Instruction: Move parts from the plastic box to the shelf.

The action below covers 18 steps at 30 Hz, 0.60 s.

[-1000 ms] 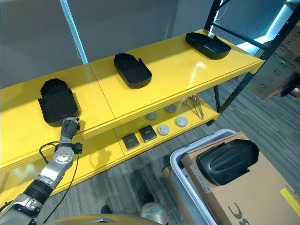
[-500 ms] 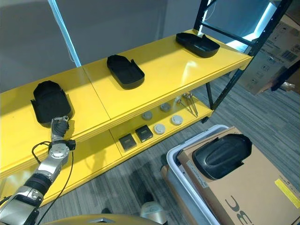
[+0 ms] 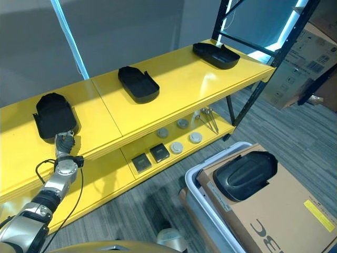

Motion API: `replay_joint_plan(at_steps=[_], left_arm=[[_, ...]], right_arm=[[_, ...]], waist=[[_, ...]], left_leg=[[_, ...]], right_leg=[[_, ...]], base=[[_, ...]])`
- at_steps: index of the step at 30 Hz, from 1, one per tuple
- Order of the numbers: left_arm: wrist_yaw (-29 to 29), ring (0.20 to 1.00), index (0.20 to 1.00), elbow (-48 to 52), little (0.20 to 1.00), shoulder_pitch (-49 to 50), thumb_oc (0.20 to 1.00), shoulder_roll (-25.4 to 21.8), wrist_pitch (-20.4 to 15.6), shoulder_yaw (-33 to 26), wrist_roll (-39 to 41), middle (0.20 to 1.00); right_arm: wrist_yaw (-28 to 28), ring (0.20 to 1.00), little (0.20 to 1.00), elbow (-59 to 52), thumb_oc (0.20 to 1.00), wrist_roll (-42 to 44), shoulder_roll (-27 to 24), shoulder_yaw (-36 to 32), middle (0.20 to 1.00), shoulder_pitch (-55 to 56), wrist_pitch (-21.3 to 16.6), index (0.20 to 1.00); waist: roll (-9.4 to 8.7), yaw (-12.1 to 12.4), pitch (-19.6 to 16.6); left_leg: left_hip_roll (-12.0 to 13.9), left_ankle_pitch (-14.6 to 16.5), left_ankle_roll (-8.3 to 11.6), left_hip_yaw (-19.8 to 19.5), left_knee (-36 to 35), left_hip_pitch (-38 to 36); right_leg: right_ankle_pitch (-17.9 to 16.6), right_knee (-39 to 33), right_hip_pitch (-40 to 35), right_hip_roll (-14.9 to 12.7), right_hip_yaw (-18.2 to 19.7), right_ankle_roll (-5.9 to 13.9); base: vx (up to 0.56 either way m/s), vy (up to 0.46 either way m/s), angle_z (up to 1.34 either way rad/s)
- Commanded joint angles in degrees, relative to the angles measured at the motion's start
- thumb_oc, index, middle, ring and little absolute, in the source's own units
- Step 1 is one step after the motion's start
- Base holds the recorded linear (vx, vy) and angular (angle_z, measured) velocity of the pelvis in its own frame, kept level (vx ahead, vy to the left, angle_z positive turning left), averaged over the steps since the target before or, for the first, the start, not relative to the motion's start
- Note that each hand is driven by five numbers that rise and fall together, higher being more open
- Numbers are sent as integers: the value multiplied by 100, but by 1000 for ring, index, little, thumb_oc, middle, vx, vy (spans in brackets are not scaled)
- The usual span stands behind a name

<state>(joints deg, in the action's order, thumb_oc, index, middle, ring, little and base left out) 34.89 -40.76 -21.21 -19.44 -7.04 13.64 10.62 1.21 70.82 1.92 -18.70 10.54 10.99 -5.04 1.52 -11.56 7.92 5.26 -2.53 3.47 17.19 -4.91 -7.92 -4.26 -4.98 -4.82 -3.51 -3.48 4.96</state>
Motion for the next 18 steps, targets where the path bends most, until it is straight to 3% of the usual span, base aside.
replay_joint_plan(at_steps=[1,6,11,12,14,16,18], left_arm=[[-232,1000,1000,544,1000,-314,1000,-126,-218,92,126,1000],[-667,1000,1000,1646,1000,-44,1000,-290,-277,179,184,1000],[-1973,1000,1000,3507,1000,574,1000,-669,-339,221,44,1000],[-2073,1000,1000,3601,1000,617,1000,-696,-328,224,52,1000],[-2899,1000,1000,4110,1000,901,1000,-885,-272,338,17,1000],[-3652,1000,1000,4402,1000,1248,1000,-1083,1,645,266,1000],[-3924,1000,1000,4438,1000,1393,1000,-1151,70,751,395,1000]], right_arm=[[-124,1000,1000,340,1000,-59,-105,67,1000,-110,-168,1000],[-123,1000,1000,479,1000,-120,-51,-54,1000,-168,-248,1000],[-55,1000,1000,808,1000,-118,28,-225,1000,-389,-363,1000],[-51,1000,1000,822,1000,-111,34,-229,1000,-401,-363,1000],[-11,1000,1000,926,1000,-41,49,-248,1000,-511,-365,1000],[55,1000,1000,1037,1000,-45,22,-266,1000,-659,-373,1000],[105,1000,1000,1079,1000,-49,11,-251,1000,-707,-385,1000]], waist=[[29,35,67],[82,198,48],[172,527,-16],[174,541,-21],[203,665,-50],[239,771,-78],[251,818,-101]], left_leg=[[484,117,195,71,437,147],[441,119,186,-42,382,129],[358,124,179,-245,329,142],[355,123,180,-256,328,144],[342,107,192,-328,338,176],[343,69,204,-406,327,198],[342,51,206,-452,310,211]], right_leg=[[281,296,73,-259,-218,373],[284,255,-4,-276,-313,347],[274,186,-118,-291,-473,307],[272,183,-123,-293,-481,307],[256,161,-149,-292,-535,310],[229,147,-161,-273,-590,316],[226,142,-159,-259,-596,319]], base=[[0,0,0],[-40,12,5],[-78,1,17],[-90,-9,15],[-118,-20,26],[-147,-35,23],[-89,-29,6]])
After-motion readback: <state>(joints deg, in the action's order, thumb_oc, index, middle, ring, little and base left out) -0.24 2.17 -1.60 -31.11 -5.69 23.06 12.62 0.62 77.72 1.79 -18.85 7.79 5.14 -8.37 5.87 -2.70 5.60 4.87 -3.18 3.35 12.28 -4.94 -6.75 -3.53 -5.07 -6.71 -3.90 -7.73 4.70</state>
